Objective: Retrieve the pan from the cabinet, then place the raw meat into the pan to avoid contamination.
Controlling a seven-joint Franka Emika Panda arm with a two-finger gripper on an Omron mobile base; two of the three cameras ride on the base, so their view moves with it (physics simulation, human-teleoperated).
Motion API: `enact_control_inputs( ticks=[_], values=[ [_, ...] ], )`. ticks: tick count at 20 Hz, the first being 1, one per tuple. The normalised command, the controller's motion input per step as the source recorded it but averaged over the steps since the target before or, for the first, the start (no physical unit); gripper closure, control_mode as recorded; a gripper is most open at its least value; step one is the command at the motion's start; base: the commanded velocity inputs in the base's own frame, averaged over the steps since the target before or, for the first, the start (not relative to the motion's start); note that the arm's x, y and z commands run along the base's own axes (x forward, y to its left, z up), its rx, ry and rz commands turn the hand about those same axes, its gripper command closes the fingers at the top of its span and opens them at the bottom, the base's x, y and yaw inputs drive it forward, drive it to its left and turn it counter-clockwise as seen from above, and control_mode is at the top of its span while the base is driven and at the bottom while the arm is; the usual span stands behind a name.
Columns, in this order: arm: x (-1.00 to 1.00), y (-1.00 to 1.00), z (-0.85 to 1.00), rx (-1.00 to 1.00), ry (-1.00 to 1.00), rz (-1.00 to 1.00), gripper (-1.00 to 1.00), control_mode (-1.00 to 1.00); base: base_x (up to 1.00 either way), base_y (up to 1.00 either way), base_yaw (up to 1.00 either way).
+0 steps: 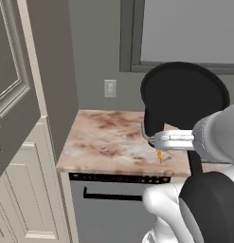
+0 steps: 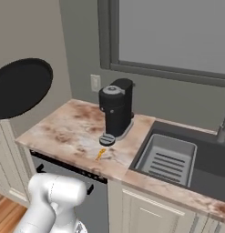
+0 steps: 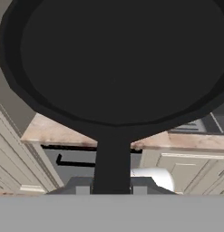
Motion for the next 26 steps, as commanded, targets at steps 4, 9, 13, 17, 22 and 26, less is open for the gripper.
enact_control_inputs(
  ticks=[4,9,13,17,22,26],
  values=[
    [0.0,0.0,0.0,0.0,0.0,0.0,1.0,1.0,0.47,-0.34,0.06],
    [0.0,0.0,0.0,0.0,0.0,0.0,1.0,1.0,0.41,-0.31,0.06],
    [0.0,0.0,0.0,0.0,0.0,0.0,1.0,1.0,0.31,-0.21,0.05],
    [0.0,0.0,0.0,0.0,0.0,0.0,1.0,1.0,0.27,-0.13,0.05],
    [0.0,0.0,0.0,0.0,0.0,0.0,1.0,1.0,0.21,-0.04,0.04],
    [0.01,0.0,0.0,0.0,0.0,0.0,1.0,-1.0,0.07,0.0,0.0]
  ],
)
